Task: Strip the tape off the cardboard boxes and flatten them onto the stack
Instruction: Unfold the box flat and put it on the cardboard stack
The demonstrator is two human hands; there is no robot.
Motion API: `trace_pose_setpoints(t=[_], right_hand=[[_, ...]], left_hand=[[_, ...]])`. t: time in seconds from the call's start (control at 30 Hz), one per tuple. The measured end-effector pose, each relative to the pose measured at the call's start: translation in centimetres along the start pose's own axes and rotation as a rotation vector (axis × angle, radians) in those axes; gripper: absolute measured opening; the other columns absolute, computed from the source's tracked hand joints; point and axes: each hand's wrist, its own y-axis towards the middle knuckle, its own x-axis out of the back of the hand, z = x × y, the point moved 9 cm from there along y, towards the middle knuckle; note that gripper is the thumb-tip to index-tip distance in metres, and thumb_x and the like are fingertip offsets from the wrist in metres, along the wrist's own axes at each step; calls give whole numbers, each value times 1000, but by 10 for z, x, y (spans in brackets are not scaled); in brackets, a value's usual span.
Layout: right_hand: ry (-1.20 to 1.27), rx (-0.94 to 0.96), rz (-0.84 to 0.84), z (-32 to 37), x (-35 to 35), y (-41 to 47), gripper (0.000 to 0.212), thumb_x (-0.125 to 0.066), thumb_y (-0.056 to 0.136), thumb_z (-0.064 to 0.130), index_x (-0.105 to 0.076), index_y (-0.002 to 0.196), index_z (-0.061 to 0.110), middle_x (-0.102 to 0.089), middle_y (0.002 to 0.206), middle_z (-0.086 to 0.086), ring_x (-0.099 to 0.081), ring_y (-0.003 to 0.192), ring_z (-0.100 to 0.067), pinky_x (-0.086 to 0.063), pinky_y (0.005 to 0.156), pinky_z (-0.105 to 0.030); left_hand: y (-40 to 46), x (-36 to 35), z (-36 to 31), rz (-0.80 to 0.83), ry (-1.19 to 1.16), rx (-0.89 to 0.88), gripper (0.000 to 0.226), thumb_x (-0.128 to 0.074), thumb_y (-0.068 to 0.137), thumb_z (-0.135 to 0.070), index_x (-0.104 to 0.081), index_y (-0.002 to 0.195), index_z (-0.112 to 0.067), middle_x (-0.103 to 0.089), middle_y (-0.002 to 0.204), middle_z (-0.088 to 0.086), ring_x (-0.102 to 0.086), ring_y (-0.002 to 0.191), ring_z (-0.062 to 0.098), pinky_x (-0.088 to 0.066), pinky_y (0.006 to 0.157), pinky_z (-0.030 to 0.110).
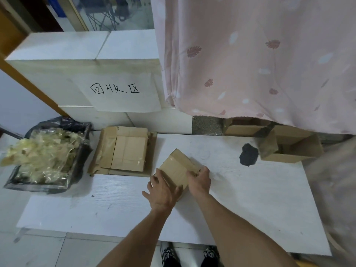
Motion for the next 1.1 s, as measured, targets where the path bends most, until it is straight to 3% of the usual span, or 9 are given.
trace_pose_setpoints(t=[0.13,0.23,0.33,0.43,0.5,0.63,0.8,0.9,1.1], right_hand=[[76,-77,-7,-5,12,1,42,-72,81,24,-62,118,5,-68,113,-9,-64,104,-31,-53,92,-37],[7,33,29,11,11,-9,36,-63,83,15,-66,119,14,-70,113,-5,-65,106,-26,-53,96,-36],[-77,190,-1,27,16,-21,26,-60,84,9,-67,109,13,-62,115,-2,-62,108,-23,-49,91,-24],[-211,345,-58,37,28,-35,29,-56,81,2,-72,104,11,-56,126,3,-57,113,-17,-39,86,-16],[-259,401,-41,39,33,-45,33,-52,81,-1,-77,99,13,-55,134,4,-53,122,-20,-39,93,-18],[-254,334,20,31,40,-54,39,-48,88,0,-80,88,22,-68,120,-1,-61,111,-25,-49,92,-29],[-202,281,-43,21,53,-58,22,-54,94,23,-62,113,31,-63,125,2,-59,101,-20,-49,87,-29],[-228,240,-43,17,49,-53,61,-66,89,28,-36,142,29,-50,141,2,-55,121,-26,-44,97,-33],[-403,181,-31,13,41,-38,90,-80,78,33,-21,145,25,-48,136,-1,-58,117,-29,-47,89,-36]], left_hand=[[-2,-2,-11,16,-26,-44,102,-53,79,-74,-3,154,-25,-32,152,8,-35,139,32,-24,112,60],[-8,11,-26,-76,-157,-46,68,-25,93,-65,-27,148,-25,-46,145,9,-44,132,31,-26,110,59],[-14,28,-31,-127,-304,0,70,-13,92,-65,-38,141,-22,-54,136,10,-50,125,33,-32,107,57],[-17,39,-29,-136,-377,-3,80,-16,91,-72,-31,149,-19,-44,149,11,-42,135,32,-31,110,58],[-21,44,-28,-126,-401,-12,84,-20,90,-75,-29,151,-18,-39,153,11,-39,138,33,-31,111,58],[-24,37,-25,-17,-389,13,74,-45,94,-58,-27,152,-14,-47,147,13,-49,130,34,-41,105,52],[-28,21,-29,123,-363,-33,76,-66,89,-35,-28,152,-16,-53,141,9,-53,127,32,-46,105,46],[-26,17,-33,155,-386,-42,97,-76,82,-38,-17,157,-19,-48,145,5,-50,130,30,-46,104,46],[-18,18,-34,122,-241,-30,87,-69,83,-35,-16,152,-26,-53,130,5,-58,114,30,-51,94,43]])
